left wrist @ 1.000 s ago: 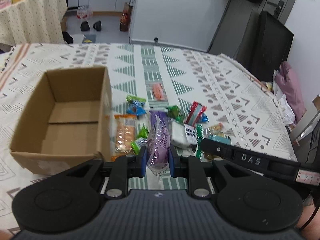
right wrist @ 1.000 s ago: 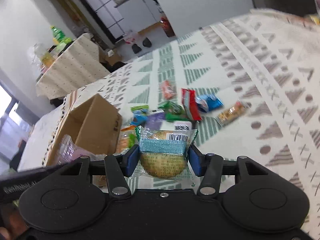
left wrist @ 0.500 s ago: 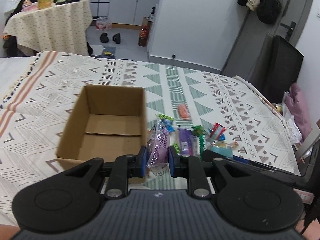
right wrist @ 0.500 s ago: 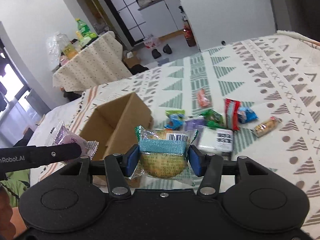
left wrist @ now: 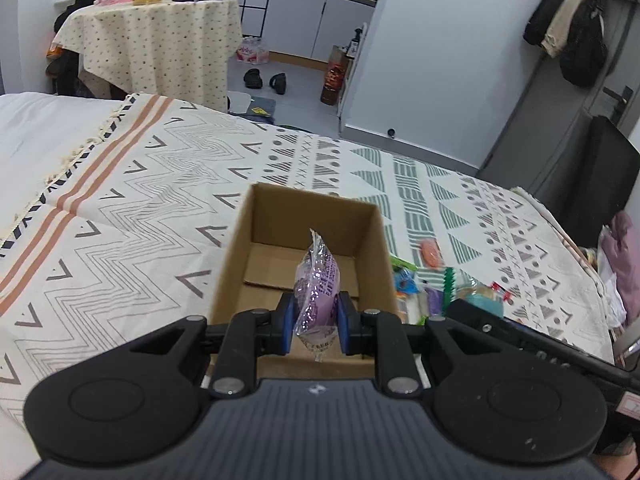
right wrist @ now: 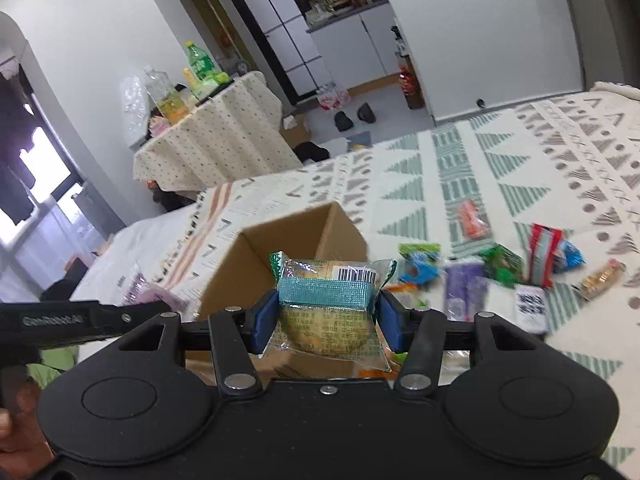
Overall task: Organize snacks
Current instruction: 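Drop the pink candy into the box with the left tool while the right tool drops the crackers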
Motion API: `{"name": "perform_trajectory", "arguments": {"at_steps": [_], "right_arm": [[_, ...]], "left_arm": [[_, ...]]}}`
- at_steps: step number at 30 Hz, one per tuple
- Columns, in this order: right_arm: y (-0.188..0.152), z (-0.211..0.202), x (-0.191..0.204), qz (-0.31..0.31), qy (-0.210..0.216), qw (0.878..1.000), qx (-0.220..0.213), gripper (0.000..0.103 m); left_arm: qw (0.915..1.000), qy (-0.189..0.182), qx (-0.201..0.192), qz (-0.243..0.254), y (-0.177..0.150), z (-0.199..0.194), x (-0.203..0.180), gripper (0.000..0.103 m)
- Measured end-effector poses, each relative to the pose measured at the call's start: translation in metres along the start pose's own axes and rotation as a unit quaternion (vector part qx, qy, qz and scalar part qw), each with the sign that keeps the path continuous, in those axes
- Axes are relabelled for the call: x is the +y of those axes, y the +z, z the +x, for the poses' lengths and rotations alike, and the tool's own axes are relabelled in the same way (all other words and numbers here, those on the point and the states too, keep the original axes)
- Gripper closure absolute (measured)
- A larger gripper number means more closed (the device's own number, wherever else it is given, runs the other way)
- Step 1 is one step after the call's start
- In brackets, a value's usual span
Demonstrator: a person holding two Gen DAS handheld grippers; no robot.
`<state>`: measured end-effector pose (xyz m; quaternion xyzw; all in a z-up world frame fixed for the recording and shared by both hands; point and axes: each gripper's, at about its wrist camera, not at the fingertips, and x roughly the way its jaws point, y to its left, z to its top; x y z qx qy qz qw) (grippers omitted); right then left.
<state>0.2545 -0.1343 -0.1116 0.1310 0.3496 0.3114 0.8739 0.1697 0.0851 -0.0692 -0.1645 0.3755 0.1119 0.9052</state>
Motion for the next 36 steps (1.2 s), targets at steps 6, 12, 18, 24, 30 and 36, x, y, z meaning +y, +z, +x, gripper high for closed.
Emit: {"name": "perform_trajectory", "arguments": {"at_steps": [6, 12, 18, 24, 30, 36], "right_arm": [[0.004, 0.017, 0.012, -0.004, 0.002, 1.000, 0.008, 0.051], [0.002, 0.029, 0.025, -0.017, 0.007, 1.000, 0.018, 0.051], [0.001, 0.033, 0.036, -0.027, 0.026, 0.999, 0.020, 0.045], [0.001, 0.025, 0.033, -0.021, 0.019, 0.999, 0.021, 0.028], [0.009, 0.001, 0.025, -0.018, 0.003, 1.000, 0.005, 0.001], [0.010, -0.015, 0.012, -0.024, -0.027, 0.999, 0.020, 0.000]], "left_arm": [[0.9998, -0.002, -0.001, -0.018, 0.012, 0.013, 0.017, 0.082], [0.9996, 0.009, 0.005, -0.027, 0.015, 0.025, 0.028, 0.078], [0.9985, 0.024, 0.023, -0.043, 0.013, 0.028, 0.041, 0.059], [0.9977, 0.041, 0.031, -0.044, 0.012, 0.024, 0.041, 0.031], [0.9970, 0.057, 0.031, -0.043, 0.010, 0.014, 0.032, 0.017], [0.9970, 0.058, 0.027, -0.045, 0.007, 0.005, 0.021, 0.007]]}}
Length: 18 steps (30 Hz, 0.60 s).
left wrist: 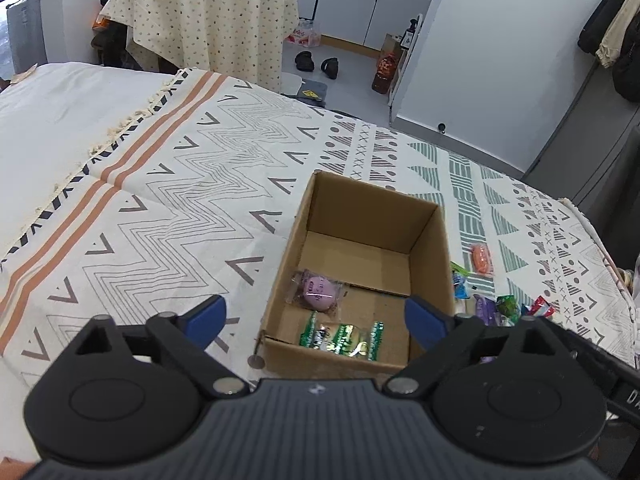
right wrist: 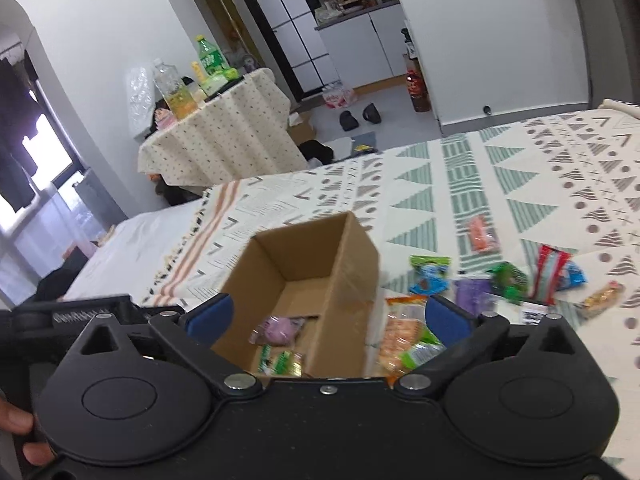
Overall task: Organize snacks
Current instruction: 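Drop the pink candy into the box with the left tool while the right tool drops the crackers, then grasp the white packet with black text with the left tool while the right tool grasps a yellow-wrapped snack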
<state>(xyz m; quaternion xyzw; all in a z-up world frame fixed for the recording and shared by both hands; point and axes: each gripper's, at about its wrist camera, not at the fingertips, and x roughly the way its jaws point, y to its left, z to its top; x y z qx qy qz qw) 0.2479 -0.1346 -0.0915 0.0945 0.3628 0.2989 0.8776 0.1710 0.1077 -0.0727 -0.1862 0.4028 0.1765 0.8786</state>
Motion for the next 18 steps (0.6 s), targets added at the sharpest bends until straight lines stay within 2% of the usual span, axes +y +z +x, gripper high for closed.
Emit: {"name": "perform_trajectory", "arguments": {"at_steps": [3, 4, 9, 18], "right_arm": [[0.000, -0.009, -0.010, 0.004, -0.014, 1.000, 0.005, 0.000], [0.001, -0.012, -0.013, 0.008, -0.017, 1.000, 0.006, 0.000], [0.004, -0.028, -0.030, 0.012, -0.038, 0.999, 0.011, 0.000], [0.003, -0.055, -0.067, -0.002, -0.060, 0.998, -0.021, 0.000]], "left_arm": [[1.0000, -0.009, 0.002, -0.001, -0.002, -0.003, -0.008, 0.004], [0.9999, -0.011, 0.002, -0.001, -0.003, -0.004, -0.010, 0.000], [0.9996, -0.027, 0.002, 0.004, -0.007, -0.010, -0.025, 0.000], [0.9984, -0.052, 0.005, 0.021, -0.015, -0.015, -0.058, 0.000]]}}
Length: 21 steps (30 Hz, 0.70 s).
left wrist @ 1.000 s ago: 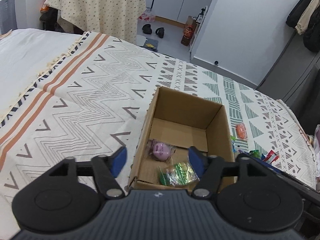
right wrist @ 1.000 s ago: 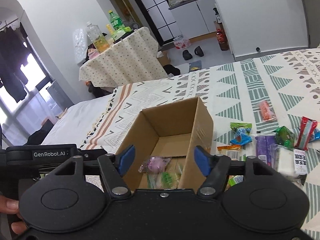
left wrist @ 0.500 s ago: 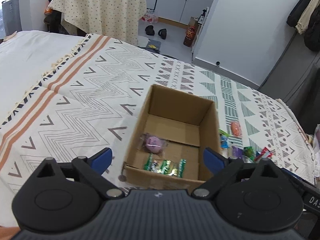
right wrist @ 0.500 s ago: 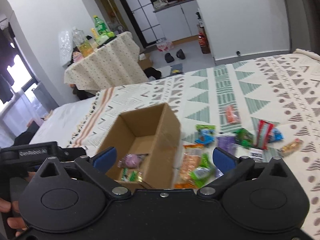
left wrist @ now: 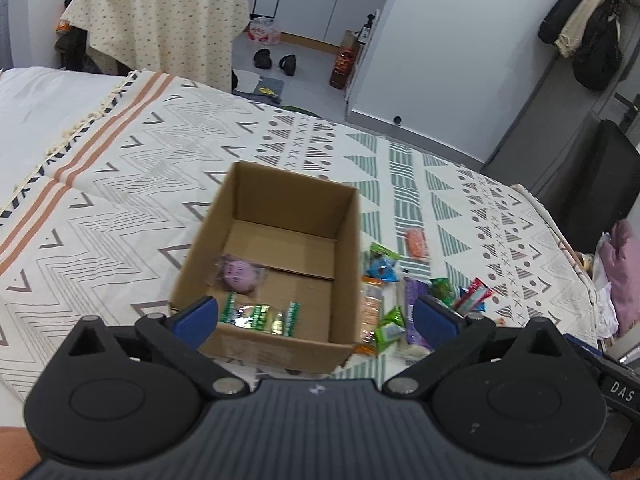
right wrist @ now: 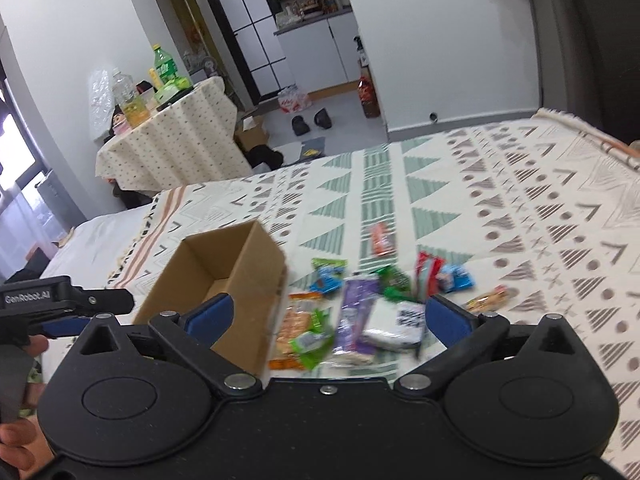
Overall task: Organize snacks
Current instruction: 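Grasp the white packet with black text with the left tool while the right tool grasps a yellow-wrapped snack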
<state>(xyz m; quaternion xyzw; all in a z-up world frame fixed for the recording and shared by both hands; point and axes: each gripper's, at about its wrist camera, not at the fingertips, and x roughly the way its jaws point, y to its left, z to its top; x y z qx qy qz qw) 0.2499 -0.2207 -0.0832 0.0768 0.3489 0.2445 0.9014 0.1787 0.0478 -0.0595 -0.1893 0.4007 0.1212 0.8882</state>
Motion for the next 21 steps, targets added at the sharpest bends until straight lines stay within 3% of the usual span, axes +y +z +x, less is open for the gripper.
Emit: {"name": "perform_trajectory", "arguments": {"at_steps": [4, 7, 18, 21], "right_arm": [[-0.004, 0.005, -0.024, 0.046, -0.024, 0.998, 0.018, 0.000], [-0.004, 0.006, -0.041, 0.073, -0.016, 0.997, 0.031, 0.000], [-0.007, 0.008, -0.096, 0.134, -0.017, 0.991, 0.023, 0.002], [-0.008, 0.013, -0.109, 0.151, -0.019, 0.988, 0.026, 0.008]], "left_arm": [[0.9998, -0.001, 0.003, 0.019, -0.001, -0.001, -0.019, 0.000], [0.9996, -0.006, 0.004, 0.026, -0.001, 0.001, -0.033, 0.000], [0.9985, -0.020, 0.001, 0.051, -0.011, 0.020, -0.089, 0.000], [0.9981, -0.026, 0.004, 0.056, -0.014, 0.029, -0.101, 0.001]]}}
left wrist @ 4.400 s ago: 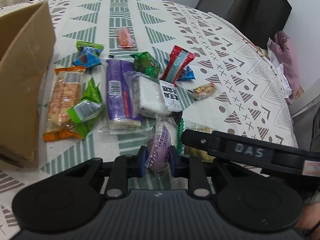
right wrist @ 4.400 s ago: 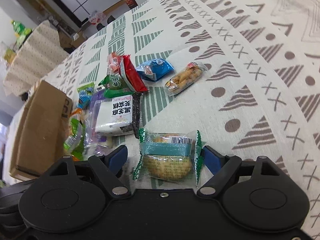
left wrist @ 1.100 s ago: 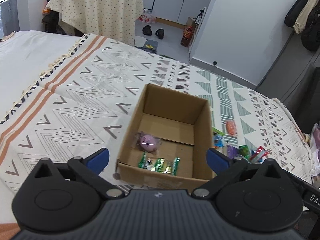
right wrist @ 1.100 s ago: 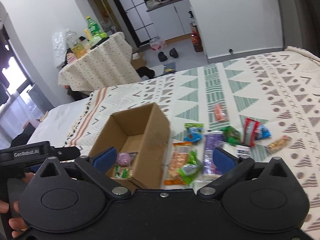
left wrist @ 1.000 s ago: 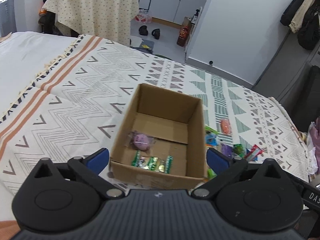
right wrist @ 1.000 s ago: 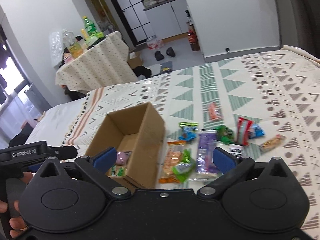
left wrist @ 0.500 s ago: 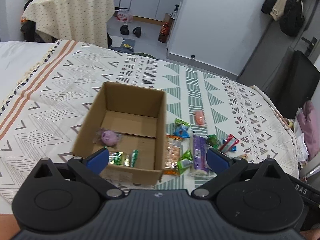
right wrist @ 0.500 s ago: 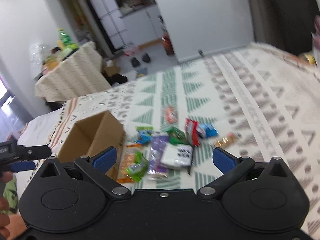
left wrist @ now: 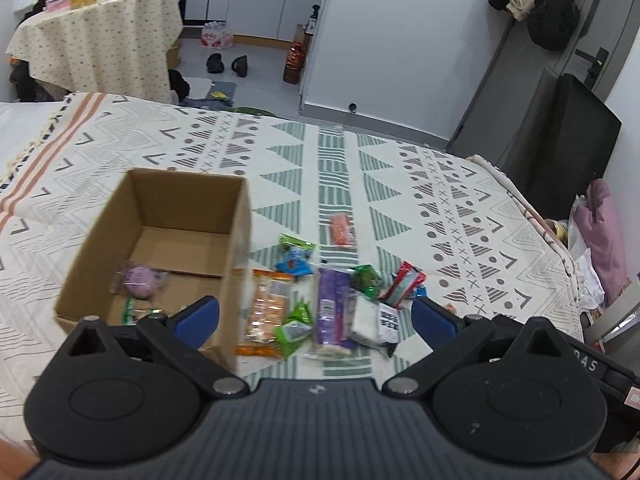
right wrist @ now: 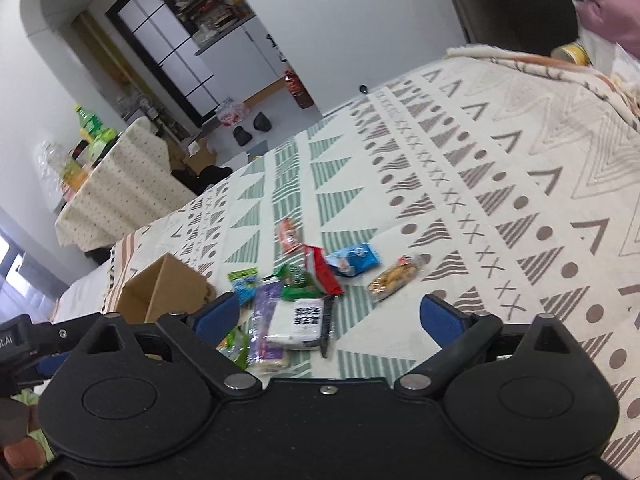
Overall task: Organize snacks
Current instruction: 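Grasp the white packet with black text with the left tool while the right tool grasps a yellow-wrapped snack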
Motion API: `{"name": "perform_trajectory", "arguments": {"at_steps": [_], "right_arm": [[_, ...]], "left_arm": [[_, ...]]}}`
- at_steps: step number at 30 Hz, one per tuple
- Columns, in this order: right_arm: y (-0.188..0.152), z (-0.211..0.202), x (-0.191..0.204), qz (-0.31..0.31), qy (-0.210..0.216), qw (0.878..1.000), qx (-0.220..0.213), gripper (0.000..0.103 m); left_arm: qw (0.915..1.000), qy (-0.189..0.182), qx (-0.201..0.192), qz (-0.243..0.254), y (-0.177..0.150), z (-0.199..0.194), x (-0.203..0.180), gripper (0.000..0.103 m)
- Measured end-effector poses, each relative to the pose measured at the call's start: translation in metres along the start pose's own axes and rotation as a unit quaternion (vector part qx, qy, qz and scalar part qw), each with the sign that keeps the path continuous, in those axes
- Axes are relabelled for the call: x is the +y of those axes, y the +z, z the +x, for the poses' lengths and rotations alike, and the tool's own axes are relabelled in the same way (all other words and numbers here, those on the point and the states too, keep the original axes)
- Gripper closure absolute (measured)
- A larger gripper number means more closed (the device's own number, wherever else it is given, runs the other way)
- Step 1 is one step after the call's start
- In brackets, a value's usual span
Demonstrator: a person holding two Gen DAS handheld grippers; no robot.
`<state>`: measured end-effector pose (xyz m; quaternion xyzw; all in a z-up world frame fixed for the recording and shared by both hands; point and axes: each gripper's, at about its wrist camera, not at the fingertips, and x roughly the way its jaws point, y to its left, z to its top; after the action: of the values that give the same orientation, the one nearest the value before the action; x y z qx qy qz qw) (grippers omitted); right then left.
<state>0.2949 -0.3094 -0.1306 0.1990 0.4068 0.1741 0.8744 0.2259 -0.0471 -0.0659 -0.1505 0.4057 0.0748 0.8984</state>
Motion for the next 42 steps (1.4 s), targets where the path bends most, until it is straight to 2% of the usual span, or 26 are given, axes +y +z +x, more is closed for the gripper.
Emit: {"name": "perform_trajectory", "arguments": {"at_steps": [2, 7, 19, 26, 31, 34, 37, 42], "right_arm": [[0.002, 0.005, -0.008, 0.012, 0.000, 1.000, 0.005, 0.015], [0.004, 0.017, -0.020, 0.028, 0.006, 1.000, 0.012, 0.025], [0.008, 0.045, -0.034, 0.043, -0.005, 0.998, 0.035, 0.036], [0.010, 0.063, -0.048, 0.062, -0.022, 0.997, 0.043, 0.043], [0.010, 0.077, -0.054, 0.075, -0.020, 0.996, 0.052, 0.048], [0.010, 0.086, -0.059, 0.083, -0.016, 0.995, 0.058, 0.055], [0.010, 0.093, -0.065, 0.095, -0.014, 0.993, 0.064, 0.056], [0.010, 0.107, -0.065, 0.095, -0.011, 0.993, 0.070, 0.056]], "left_arm": [[1.0000, -0.003, 0.003, 0.004, 0.000, 0.008, -0.008, 0.002], [0.9999, -0.011, 0.007, 0.011, -0.002, 0.027, -0.025, 0.003], [0.9990, -0.018, 0.034, 0.023, -0.004, 0.082, -0.050, 0.015], [0.9971, -0.017, 0.063, 0.038, -0.011, 0.121, -0.059, 0.015], [0.9949, -0.021, 0.087, 0.046, -0.017, 0.147, -0.065, 0.015], [0.9939, -0.018, 0.096, 0.051, -0.021, 0.160, -0.069, 0.015], [0.9923, -0.022, 0.109, 0.054, -0.024, 0.171, -0.070, 0.016], [0.9908, -0.020, 0.106, 0.082, -0.029, 0.180, -0.081, 0.016]]}}
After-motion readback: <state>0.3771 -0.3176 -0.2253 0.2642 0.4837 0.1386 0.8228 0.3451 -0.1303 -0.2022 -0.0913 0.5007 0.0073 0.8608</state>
